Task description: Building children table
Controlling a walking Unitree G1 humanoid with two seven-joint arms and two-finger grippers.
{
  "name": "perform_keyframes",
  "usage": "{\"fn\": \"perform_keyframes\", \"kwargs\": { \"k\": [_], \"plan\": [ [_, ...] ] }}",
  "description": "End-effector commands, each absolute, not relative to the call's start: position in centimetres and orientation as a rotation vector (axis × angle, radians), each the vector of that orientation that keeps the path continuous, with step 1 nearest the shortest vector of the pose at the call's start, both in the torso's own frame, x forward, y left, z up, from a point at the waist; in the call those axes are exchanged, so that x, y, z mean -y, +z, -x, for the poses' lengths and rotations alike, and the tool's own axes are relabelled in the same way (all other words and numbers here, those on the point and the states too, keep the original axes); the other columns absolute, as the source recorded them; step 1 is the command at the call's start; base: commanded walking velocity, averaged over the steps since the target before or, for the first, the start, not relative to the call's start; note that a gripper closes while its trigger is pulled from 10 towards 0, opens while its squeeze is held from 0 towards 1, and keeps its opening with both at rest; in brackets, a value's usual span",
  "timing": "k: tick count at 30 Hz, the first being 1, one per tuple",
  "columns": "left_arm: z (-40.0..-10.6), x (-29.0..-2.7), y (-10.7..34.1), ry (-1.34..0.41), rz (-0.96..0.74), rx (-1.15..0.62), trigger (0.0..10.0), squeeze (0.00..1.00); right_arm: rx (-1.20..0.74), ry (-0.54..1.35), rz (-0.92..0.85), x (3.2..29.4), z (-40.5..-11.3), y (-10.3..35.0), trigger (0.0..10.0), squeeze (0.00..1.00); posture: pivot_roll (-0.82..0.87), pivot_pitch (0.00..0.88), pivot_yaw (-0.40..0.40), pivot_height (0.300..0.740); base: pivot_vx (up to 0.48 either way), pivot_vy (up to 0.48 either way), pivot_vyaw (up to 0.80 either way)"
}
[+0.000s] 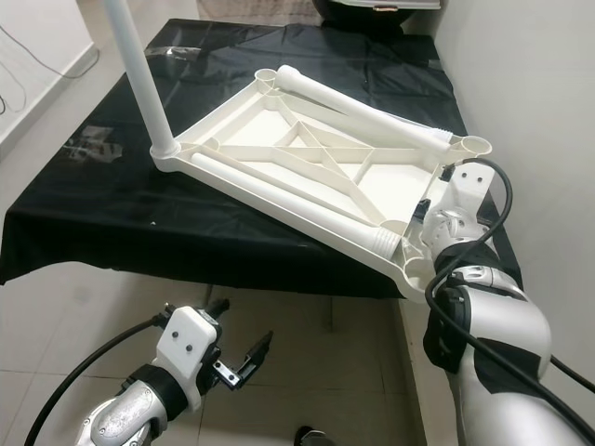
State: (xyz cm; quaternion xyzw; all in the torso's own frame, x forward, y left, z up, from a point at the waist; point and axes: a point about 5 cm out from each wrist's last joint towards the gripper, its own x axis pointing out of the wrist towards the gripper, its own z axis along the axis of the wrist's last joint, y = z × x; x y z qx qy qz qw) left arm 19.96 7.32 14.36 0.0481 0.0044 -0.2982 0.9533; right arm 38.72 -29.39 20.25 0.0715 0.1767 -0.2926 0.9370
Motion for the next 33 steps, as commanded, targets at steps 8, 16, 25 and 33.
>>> {"fn": "perform_keyframes", "kwargs": {
  "k": [8, 16, 25, 33],
  "plan": [
    [-19.8, -7.3, 13.8, -0.612, -0.098, -0.040, 10.0, 0.00, -0.458, -0.551, -0.192, 29.1, -38.2, 18.2, 0.0, 0.00, 0.09, 0.219, -0.027, 0.740, 0.000, 0.000, 0.00],
    [-19.8, -7.3, 13.8, -0.611, -0.097, -0.044, 10.0, 0.00, -0.503, -0.463, -0.174, 28.3, -38.3, 17.5, 0.0, 0.00, 0.09, 0.229, -0.028, 0.740, 0.000, 0.000, 0.00],
    [-19.7, -7.3, 13.9, -0.611, -0.094, -0.049, 10.0, 0.00, -0.531, -0.259, -0.143, 25.8, -39.1, 17.4, 0.0, 0.00, 0.09, 0.237, -0.027, 0.740, 0.000, 0.000, 0.00],
    [-19.7, -7.3, 13.9, -0.612, -0.097, -0.050, 10.0, 0.00, -0.533, -0.115, -0.103, 22.7, -40.0, 17.9, 0.0, 0.00, 0.09, 0.240, -0.027, 0.740, 0.000, 0.000, 0.00]
  ]
}}
